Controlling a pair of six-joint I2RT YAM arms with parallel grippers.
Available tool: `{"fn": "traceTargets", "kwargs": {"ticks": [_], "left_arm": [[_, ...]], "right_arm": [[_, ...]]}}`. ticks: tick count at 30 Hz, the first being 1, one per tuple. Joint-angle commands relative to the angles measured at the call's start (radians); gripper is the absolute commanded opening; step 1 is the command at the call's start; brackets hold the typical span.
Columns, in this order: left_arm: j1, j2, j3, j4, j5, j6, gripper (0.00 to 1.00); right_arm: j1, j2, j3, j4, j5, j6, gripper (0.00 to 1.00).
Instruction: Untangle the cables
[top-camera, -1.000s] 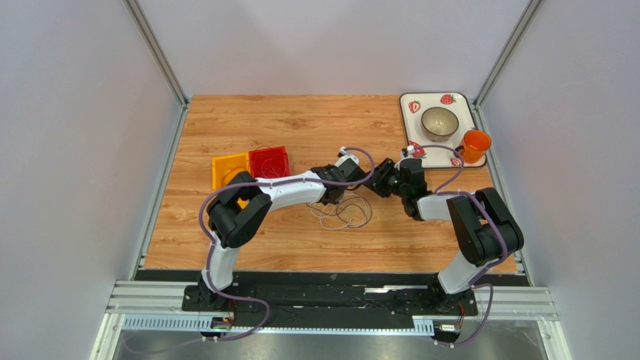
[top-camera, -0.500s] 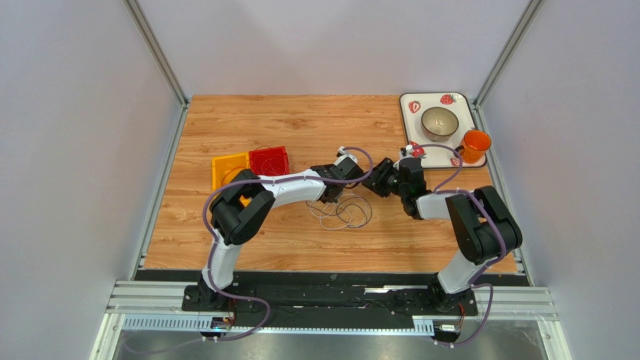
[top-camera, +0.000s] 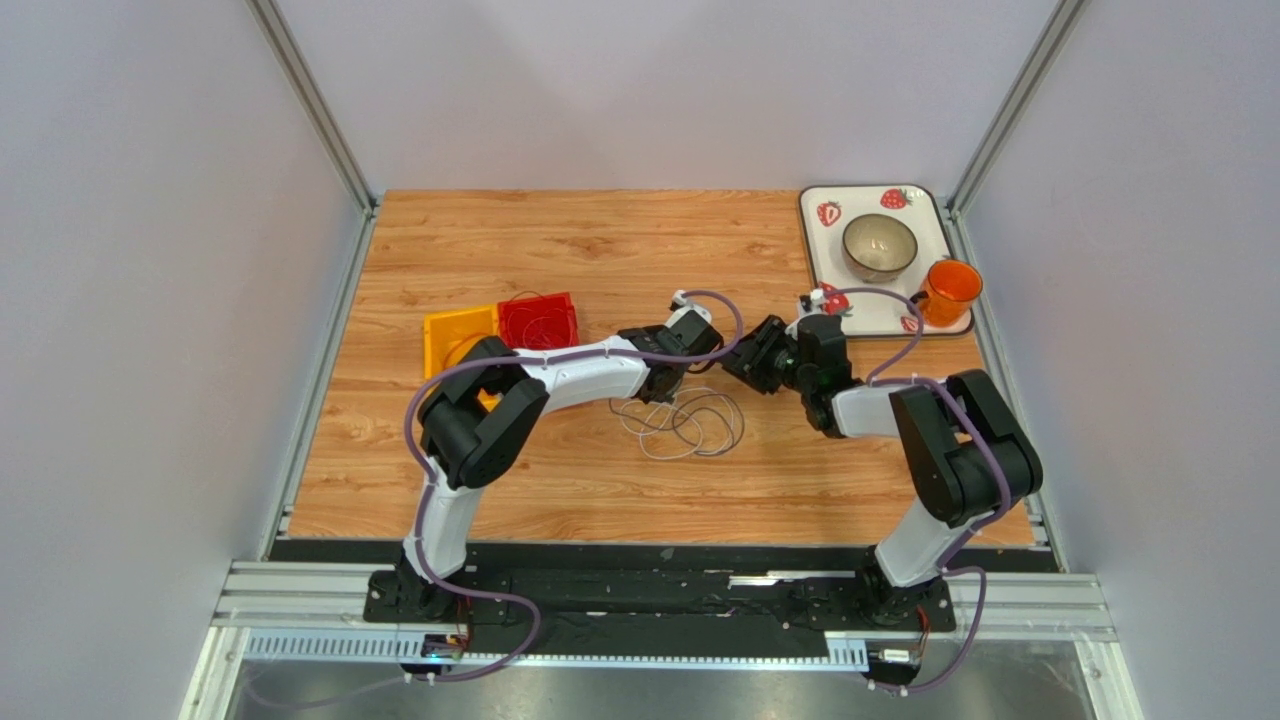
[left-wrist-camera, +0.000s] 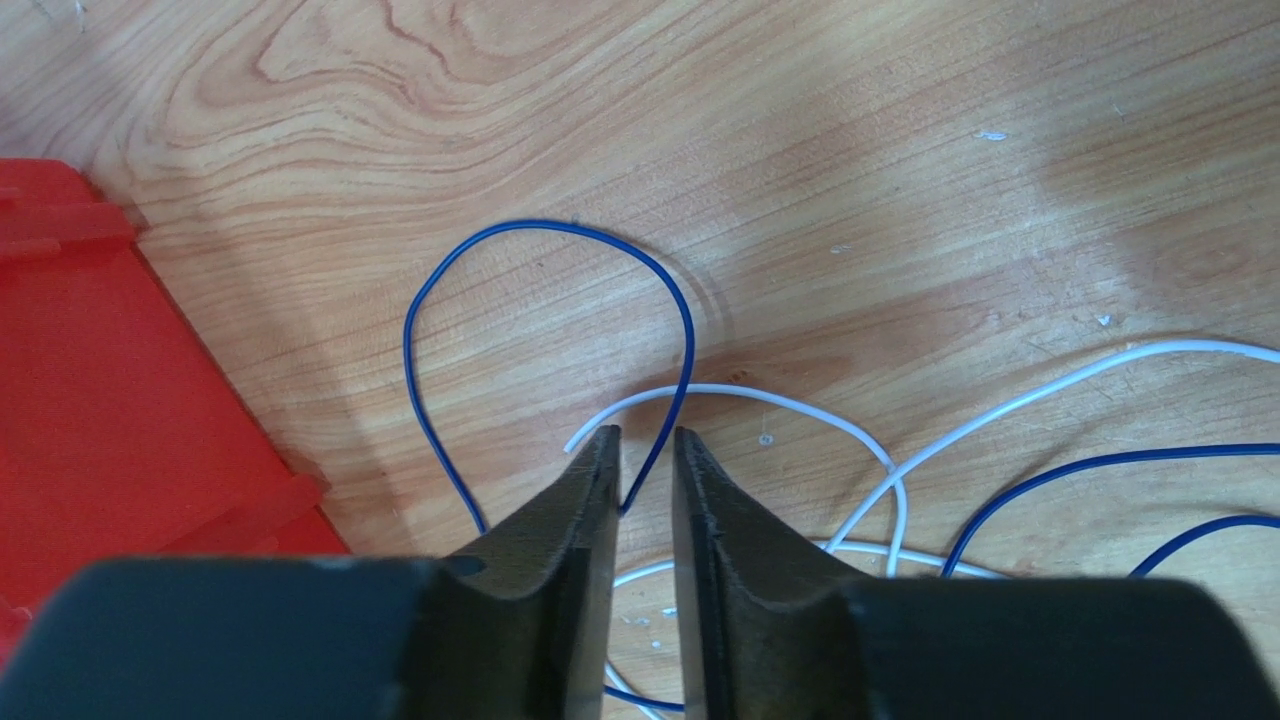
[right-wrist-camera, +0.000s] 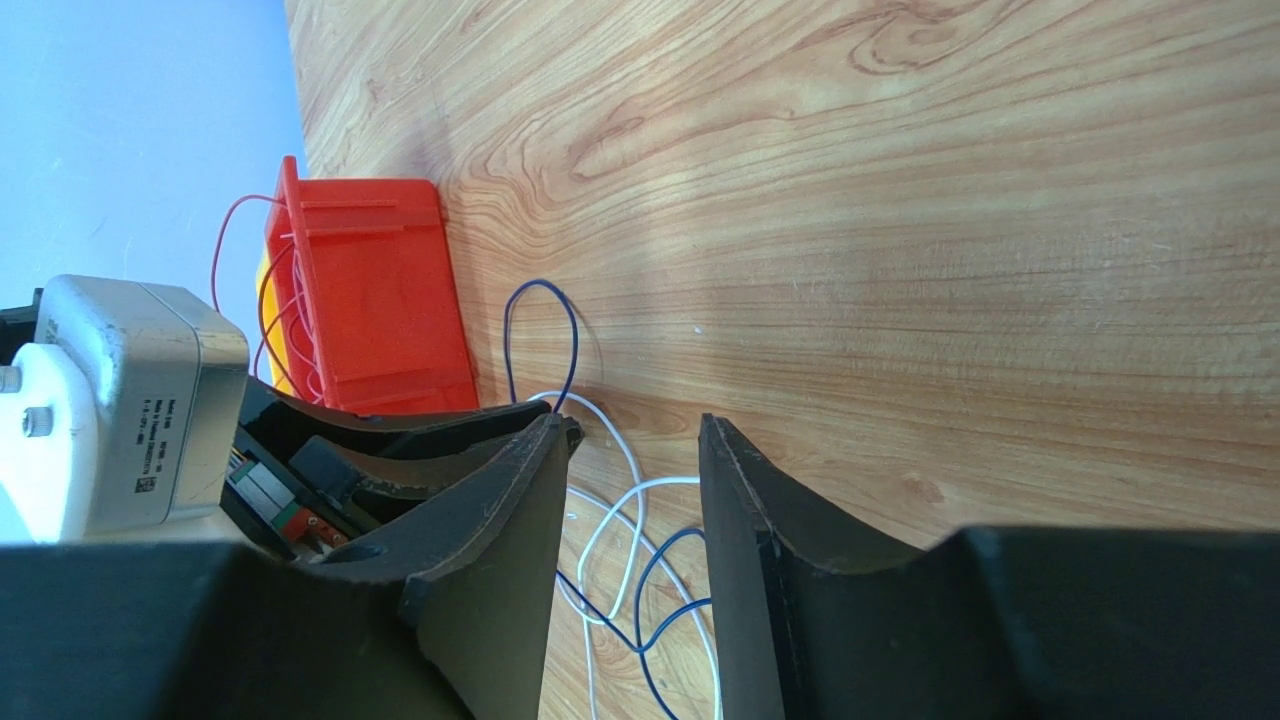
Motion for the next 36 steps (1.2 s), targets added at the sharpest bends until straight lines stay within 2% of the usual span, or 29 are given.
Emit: {"fn": "traceTargets", "kwargs": {"ticks": [1, 3, 4, 5, 9, 12, 18, 22, 25, 28, 33, 36], "left_arm": [[0.001, -0.011, 0.026, 0.013, 0.001, -0.002, 0.24], [0.002, -0.008, 0.029, 0.013, -0.002, -0.002, 0.11], [0.002, -0.006, 0.035, 0.008, -0.008, 0.000, 0.02], [0.002, -0.006, 0.041, 0.007, -0.011, 0.000, 0.00], [0.002, -0.040, 0.107, -0.082, -0.062, 0.009, 0.00], [0.007, -0.129, 0.167, -0.156, -0.109, 0.033, 0.00], [0.014, -0.297, 0.379, -0.334, -0.140, 0.081, 0.00], [0.014, -0.414, 0.529, -0.409, -0.105, 0.087, 0.00], [0.013, -0.492, 0.603, -0.414, -0.011, 0.104, 0.00], [-0.009, -0.552, 0.653, -0.415, 0.000, 0.154, 0.00], [-0.019, -0.656, 0.621, -0.388, -0.063, 0.188, 0.00], [-0.019, -0.693, 0.528, -0.348, -0.063, 0.182, 0.00]], "right_arm": [[-0.005, 0.002, 0.029, 0.048, -0.007, 0.006, 0.41], [-0.003, 0.004, 0.029, 0.048, -0.007, 0.005, 0.41], [-0.005, 0.004, 0.031, 0.048, -0.007, 0.006, 0.41], [-0.003, 0.006, 0.031, 0.048, -0.010, 0.006, 0.41], [-0.003, 0.004, 0.031, 0.053, -0.016, 0.002, 0.41], [-0.003, 0.012, 0.029, 0.077, -0.037, 0.002, 0.41], [0.000, 0.019, 0.029, 0.097, -0.059, 0.003, 0.42], [0.011, 0.018, 0.037, 0.100, -0.071, -0.009, 0.42], [0.027, 0.016, 0.046, 0.099, -0.077, -0.024, 0.42], [0.046, 0.024, 0.065, 0.088, -0.091, -0.043, 0.42], [0.070, 0.024, 0.054, 0.198, -0.171, -0.040, 0.45], [0.070, -0.002, 0.028, 0.270, -0.212, -0.030, 0.50]]}}
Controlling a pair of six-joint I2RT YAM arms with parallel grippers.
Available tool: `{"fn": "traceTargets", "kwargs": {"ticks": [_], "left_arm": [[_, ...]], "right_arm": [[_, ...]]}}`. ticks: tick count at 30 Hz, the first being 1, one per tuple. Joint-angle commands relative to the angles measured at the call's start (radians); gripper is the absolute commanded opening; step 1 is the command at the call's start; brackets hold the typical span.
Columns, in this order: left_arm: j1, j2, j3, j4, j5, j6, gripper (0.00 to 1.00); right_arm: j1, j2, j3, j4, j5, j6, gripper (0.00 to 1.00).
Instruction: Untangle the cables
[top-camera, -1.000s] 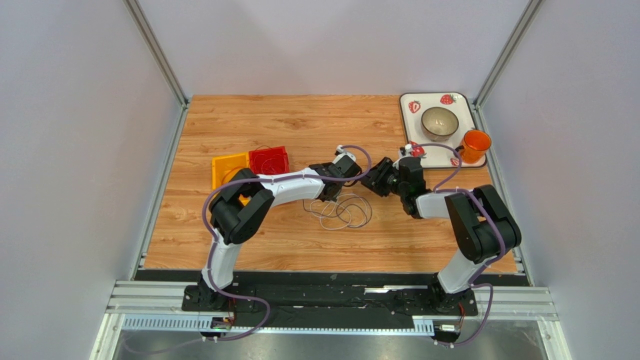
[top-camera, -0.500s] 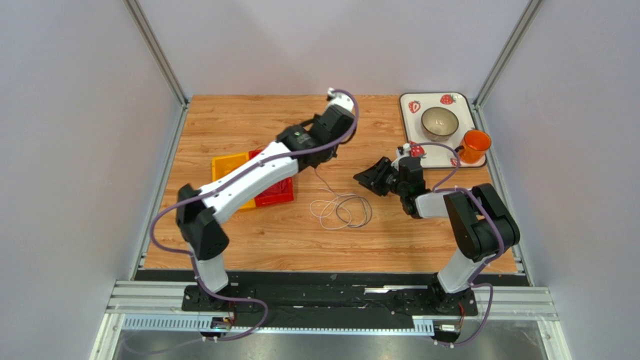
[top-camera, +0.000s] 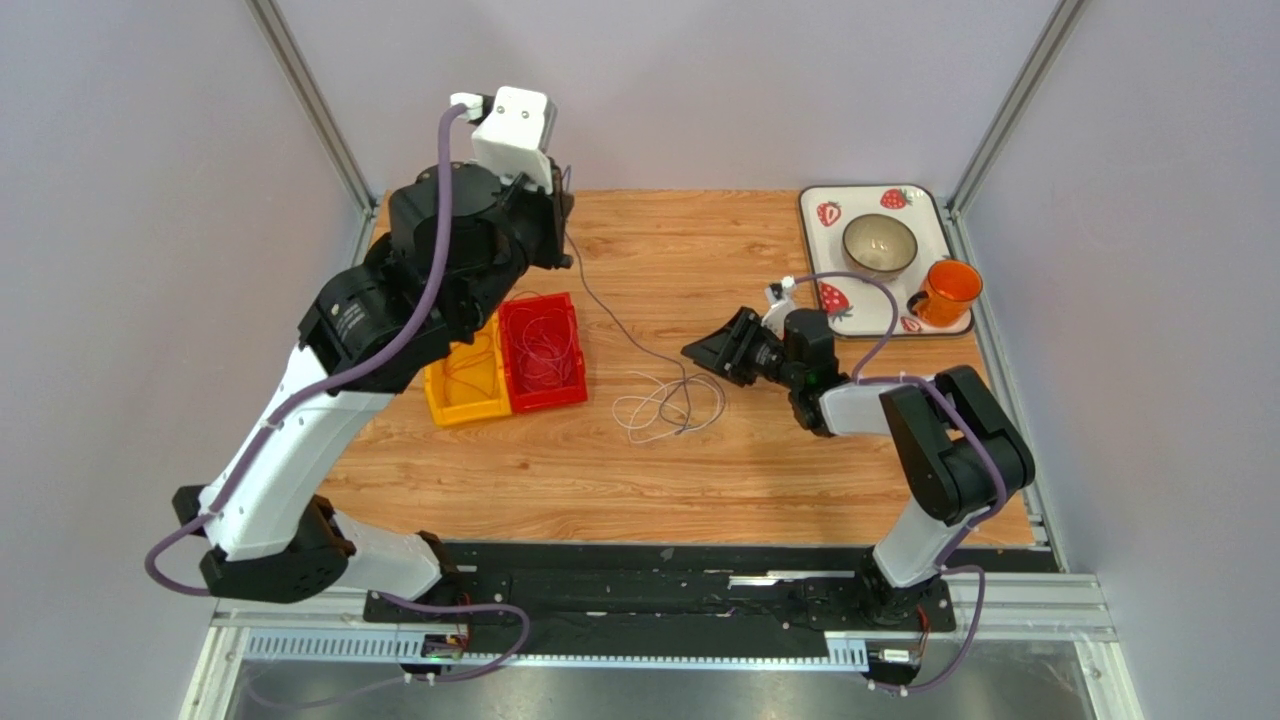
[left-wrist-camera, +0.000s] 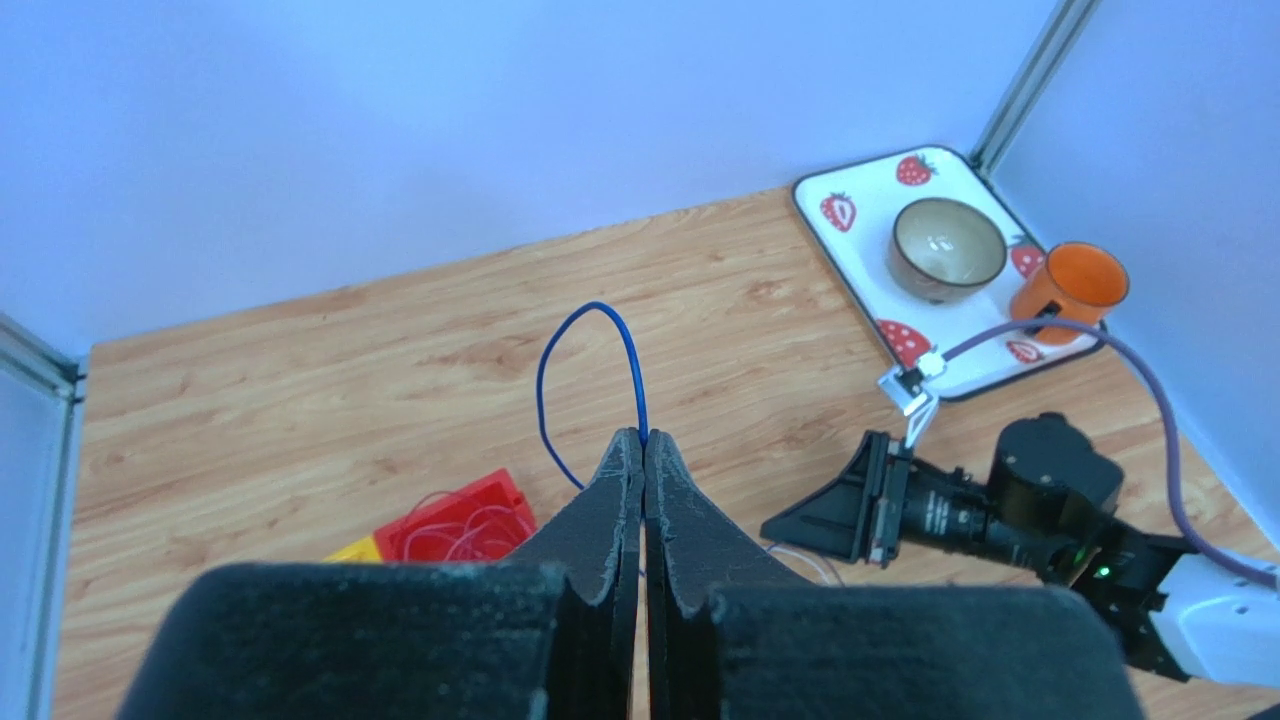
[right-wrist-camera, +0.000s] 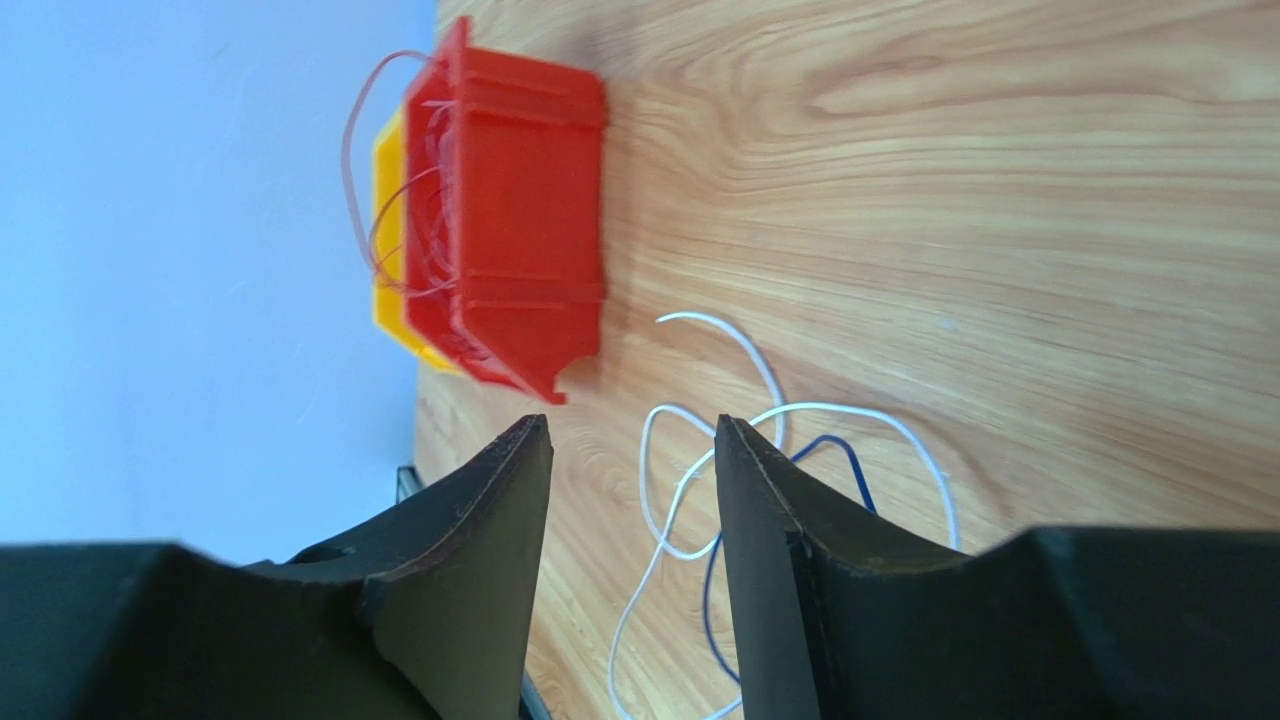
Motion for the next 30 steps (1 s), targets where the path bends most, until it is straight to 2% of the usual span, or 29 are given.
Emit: {"fn": "traceTargets", "kwargs": {"ticks": [1, 3, 6, 9, 10, 11, 13, 23, 26, 30], "left_arm": [[-0.002, -0.020, -0.101, 0.014, -0.016, 0.037, 0.00], [-0.002, -0.025, -0.126, 0.028, -0.025, 0.034, 0.00], [-0.001, -0.017, -0.147, 0.034, -0.053, 0.042, 0.00], [0.004, 0.006, -0.135, 0.037, -0.091, 0.062, 0.00], [0.016, 0.012, -0.128, 0.033, -0.090, 0.063, 0.00], [0.024, 0.020, -0.121, 0.027, -0.085, 0.059, 0.00], [0.045, 0.037, -0.112, 0.022, -0.073, 0.059, 0.00], [0.140, 0.116, -0.036, -0.010, -0.038, 0.042, 0.00], [0.171, 0.153, 0.012, -0.030, -0.028, 0.034, 0.00], [0.188, 0.176, 0.026, -0.030, -0.027, 0.034, 0.00]], "right_arm": [[0.006, -0.028, -0.014, 0.184, -0.074, -0.009, 0.52], [-0.002, -0.027, -0.033, 0.222, -0.112, 0.006, 0.54], [-0.025, 0.022, -0.054, 0.387, -0.207, 0.087, 0.57], [-0.046, 0.097, -0.056, 0.680, -0.333, 0.250, 0.59], [-0.048, 0.166, -0.047, 0.857, -0.358, 0.303, 0.59], [-0.049, 0.182, -0.027, 0.854, -0.388, 0.354, 0.59], [-0.037, 0.192, 0.004, 0.854, -0.424, 0.355, 0.60], [0.058, 0.145, 0.028, 0.814, -0.473, 0.250, 0.62], [0.092, 0.120, 0.042, 0.715, -0.474, 0.168, 0.61], [0.138, 0.039, 0.064, 0.439, -0.442, -0.010, 0.60]]}}
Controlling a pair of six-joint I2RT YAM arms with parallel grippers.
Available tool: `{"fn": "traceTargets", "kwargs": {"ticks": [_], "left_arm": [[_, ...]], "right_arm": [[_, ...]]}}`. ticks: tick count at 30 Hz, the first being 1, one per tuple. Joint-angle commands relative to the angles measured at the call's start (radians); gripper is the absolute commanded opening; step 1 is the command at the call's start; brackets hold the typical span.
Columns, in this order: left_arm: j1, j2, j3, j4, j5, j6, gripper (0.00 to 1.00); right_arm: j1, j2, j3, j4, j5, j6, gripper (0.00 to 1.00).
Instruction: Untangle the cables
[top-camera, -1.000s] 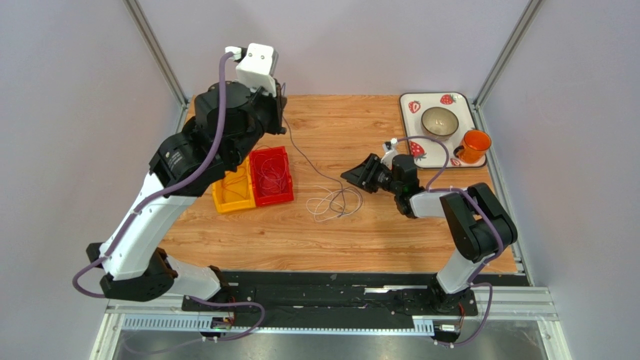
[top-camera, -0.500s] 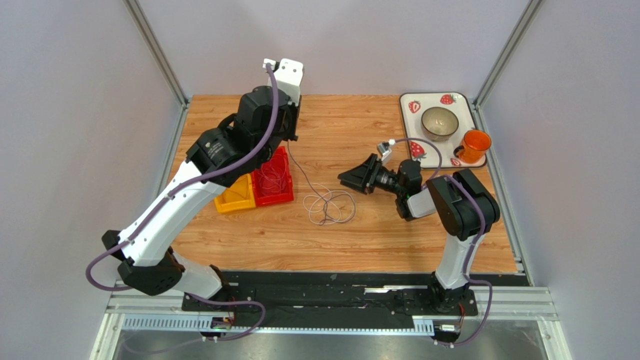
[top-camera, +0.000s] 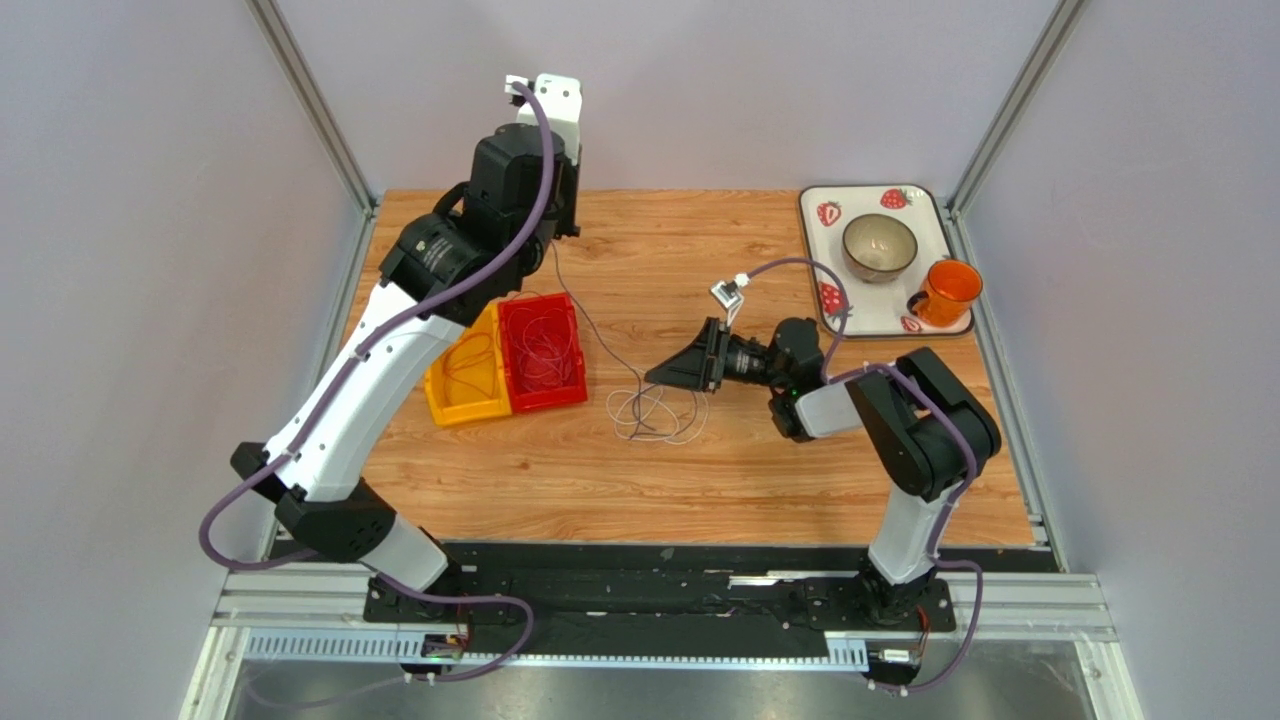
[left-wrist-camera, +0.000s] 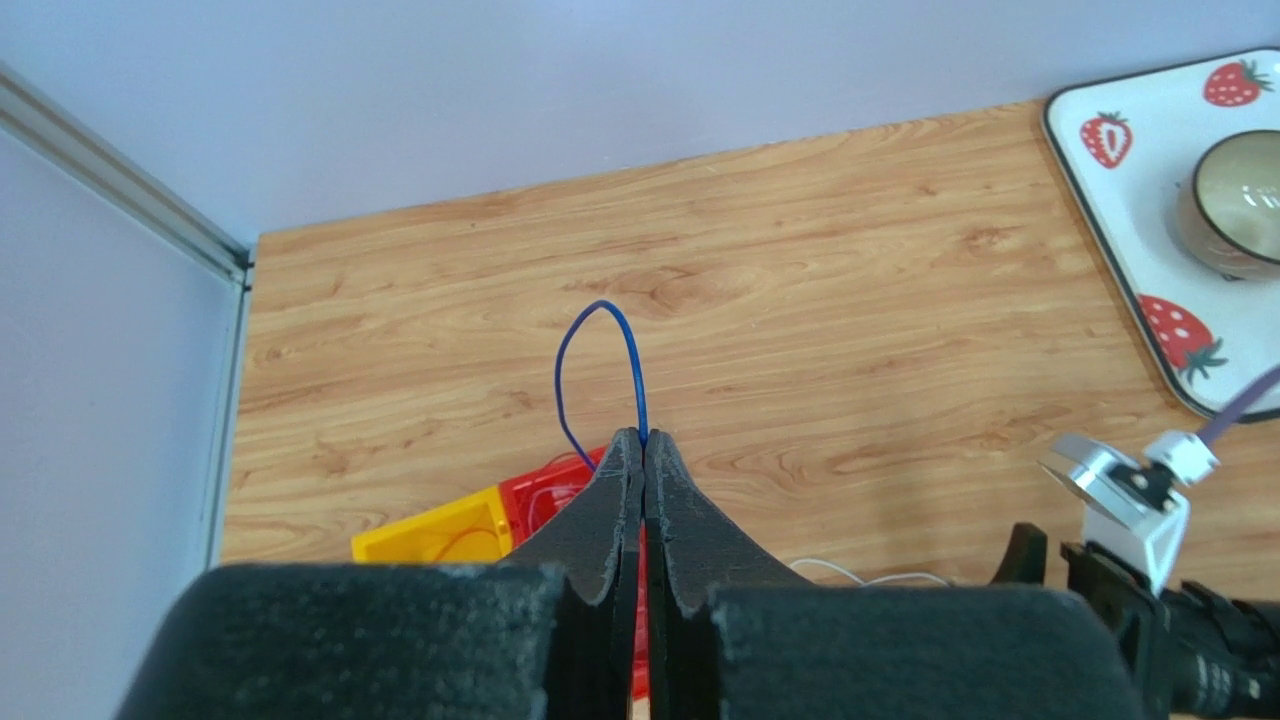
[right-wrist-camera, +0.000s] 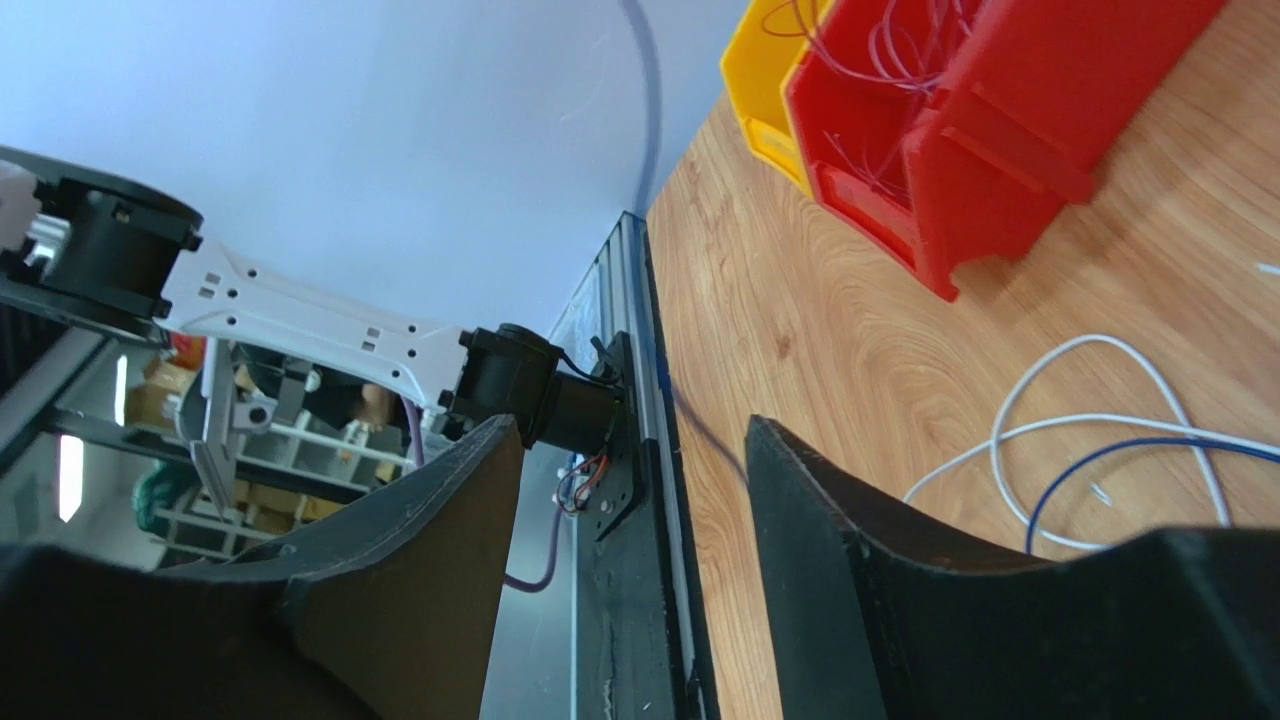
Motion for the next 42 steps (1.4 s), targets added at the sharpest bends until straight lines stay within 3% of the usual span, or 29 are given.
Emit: {"fn": "traceTargets", "kwargs": {"ticks": [1, 7, 10, 14, 17, 19, 26, 28, 32, 34, 35, 38, 42], "left_arm": [[0.015, 0.021, 0.042, -0.014, 0.013, -0.007, 0.00], [0.024, 0.029, 0.038, -0.012, 0.026, -0.018, 0.00], [0.024, 0.024, 0.038, -0.009, 0.033, -0.021, 0.00], [0.026, 0.021, 0.031, -0.006, 0.039, -0.022, 0.00], [0.024, 0.018, 0.020, -0.002, 0.041, -0.024, 0.00], [0.026, 0.015, 0.017, 0.000, 0.039, -0.022, 0.00], [0.026, 0.006, -0.009, 0.009, 0.036, -0.026, 0.00], [0.027, 0.001, -0.018, 0.008, 0.033, -0.029, 0.00], [0.029, -0.005, -0.059, -0.021, 0.050, -0.064, 0.00], [0.027, -0.010, -0.087, -0.031, 0.106, -0.088, 0.12], [0.029, -0.013, -0.124, -0.031, 0.127, -0.096, 0.30], [0.029, -0.053, -0.222, -0.005, 0.180, -0.136, 0.58], [0.027, -0.145, -0.348, 0.037, 0.252, -0.193, 0.67]], "right_arm": [[0.051, -0.110, 0.054, -0.171, 0.016, -0.246, 0.60], [0.114, -0.143, 0.112, -0.444, 0.098, -0.406, 0.58], [0.143, -0.188, 0.137, -0.622, 0.241, -0.519, 0.57], [0.171, -0.242, 0.114, -0.690, 0.394, -0.598, 0.57], [0.192, -0.228, 0.143, -0.745, 0.425, -0.619, 0.56], [0.209, -0.219, 0.160, -0.782, 0.437, -0.642, 0.50], [0.237, -0.234, 0.167, -0.811, 0.471, -0.678, 0.05], [0.238, -0.249, 0.161, -0.806, 0.471, -0.682, 0.00], [0.245, -0.321, 0.157, -0.867, 0.494, -0.678, 0.00], [0.246, -0.411, 0.192, -0.935, 0.508, -0.673, 0.00], [0.248, -0.450, 0.209, -1.017, 0.540, -0.682, 0.00], [0.255, -0.583, 0.296, -1.200, 0.630, -0.704, 0.00], [0.263, -0.685, 0.425, -1.398, 0.720, -0.741, 0.00]]}}
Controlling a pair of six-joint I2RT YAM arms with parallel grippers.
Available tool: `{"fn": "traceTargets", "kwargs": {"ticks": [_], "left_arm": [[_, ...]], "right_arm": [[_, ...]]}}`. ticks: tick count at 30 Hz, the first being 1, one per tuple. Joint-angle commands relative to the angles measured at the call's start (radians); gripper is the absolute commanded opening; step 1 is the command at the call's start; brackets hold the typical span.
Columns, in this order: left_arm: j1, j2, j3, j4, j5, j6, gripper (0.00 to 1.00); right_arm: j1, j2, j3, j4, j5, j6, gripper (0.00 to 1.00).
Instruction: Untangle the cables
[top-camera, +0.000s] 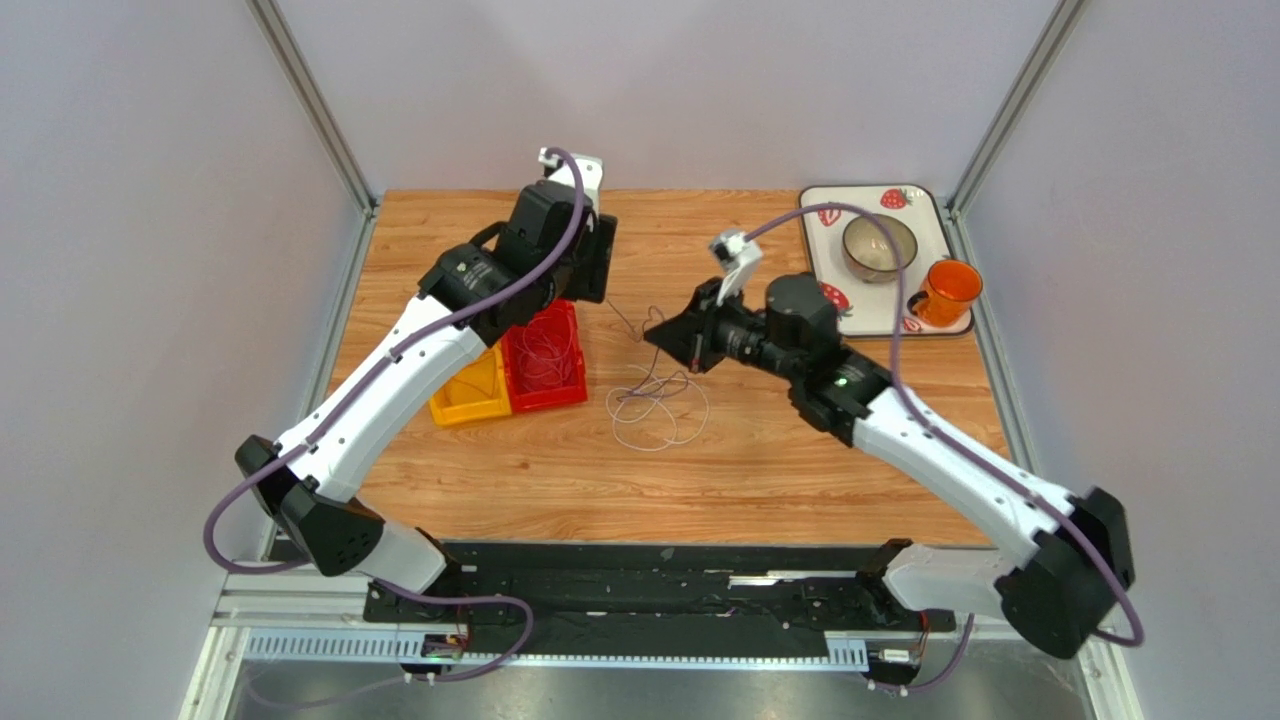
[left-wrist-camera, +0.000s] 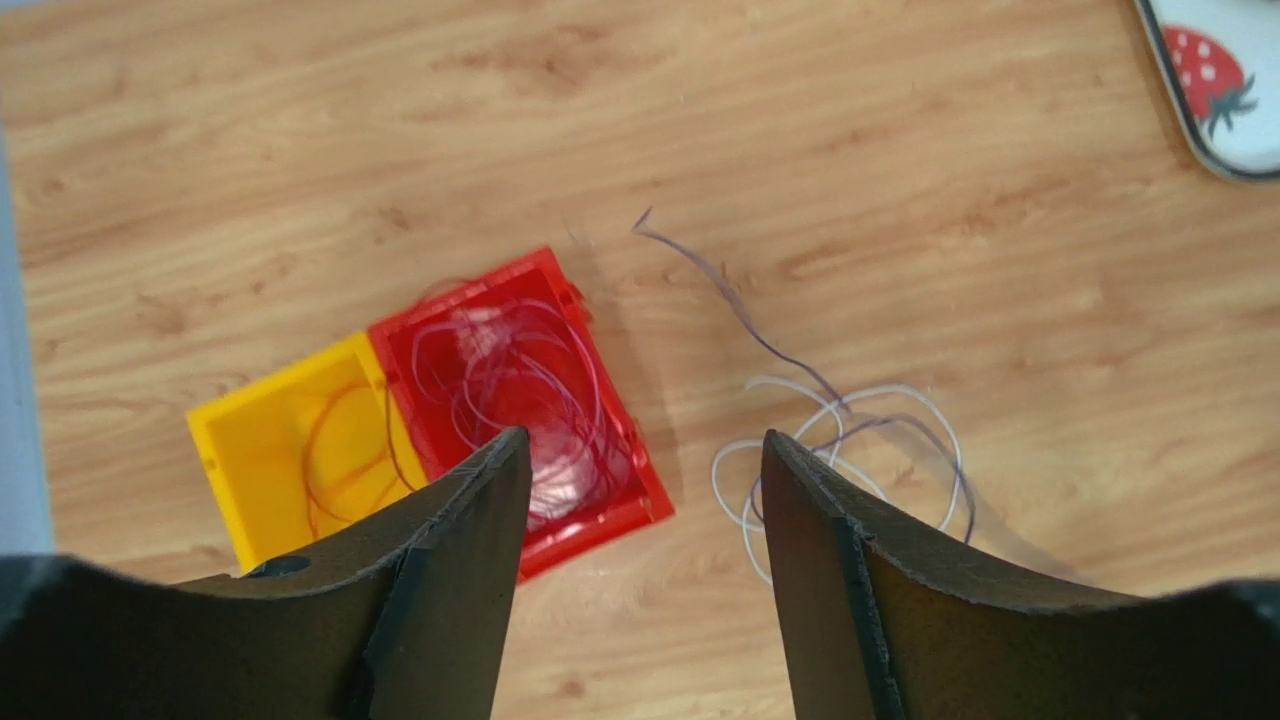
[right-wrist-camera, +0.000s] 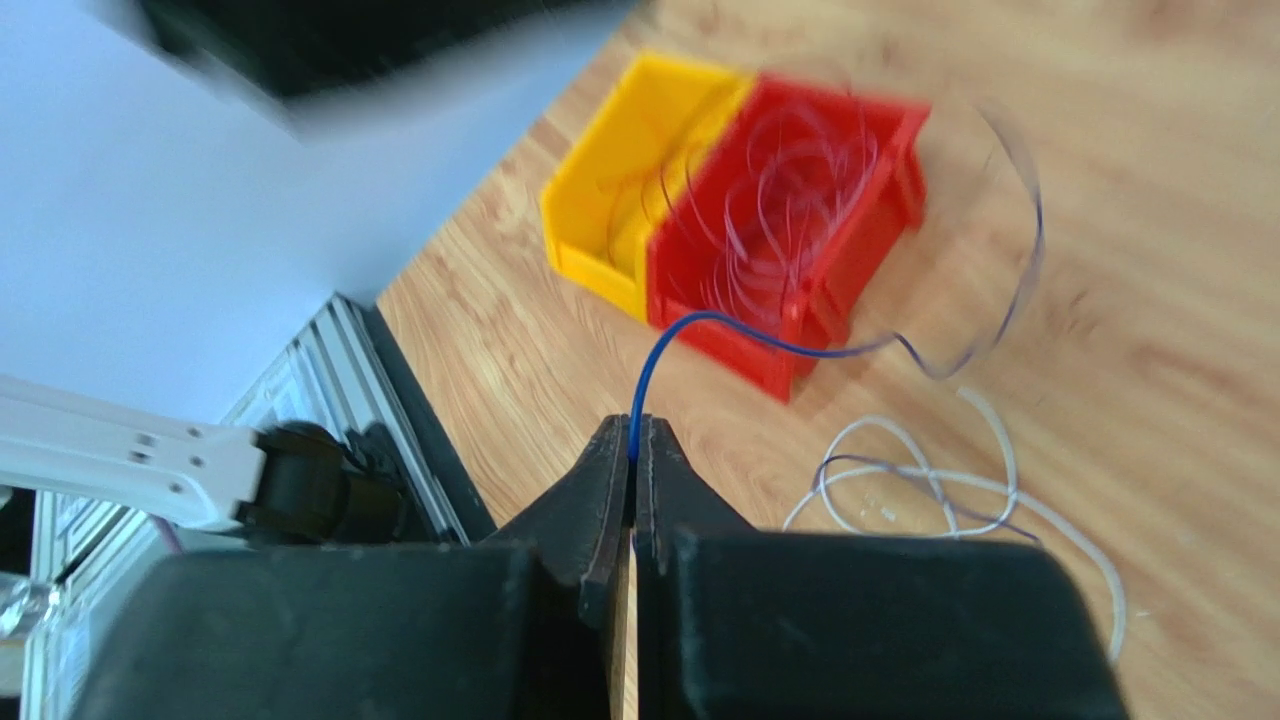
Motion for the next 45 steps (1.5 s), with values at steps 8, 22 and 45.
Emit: {"fn": "traceTargets", "kwargs": {"ticks": [8, 22, 45], "left_arm": [[-0.012, -0.329, -0.367, 0.128, 0.243, -0.146, 0.67], [-0.046, -0.805, -0.599, -0.108, 0.130, -0.231, 0.71], [-0.045, -1.219, -0.739, -0.148, -0.140, -0.168, 0.79]], "right_arm": [[0.012, -0.136, 0.415, -0.422, 0.256, -0.067, 0.00], [0.023, 0.109, 0.718, -0.495, 0.184, -0.081, 0.00], [0.268, 0.699, 1.340, -0.453, 0.179, -0.188, 0.00]]}}
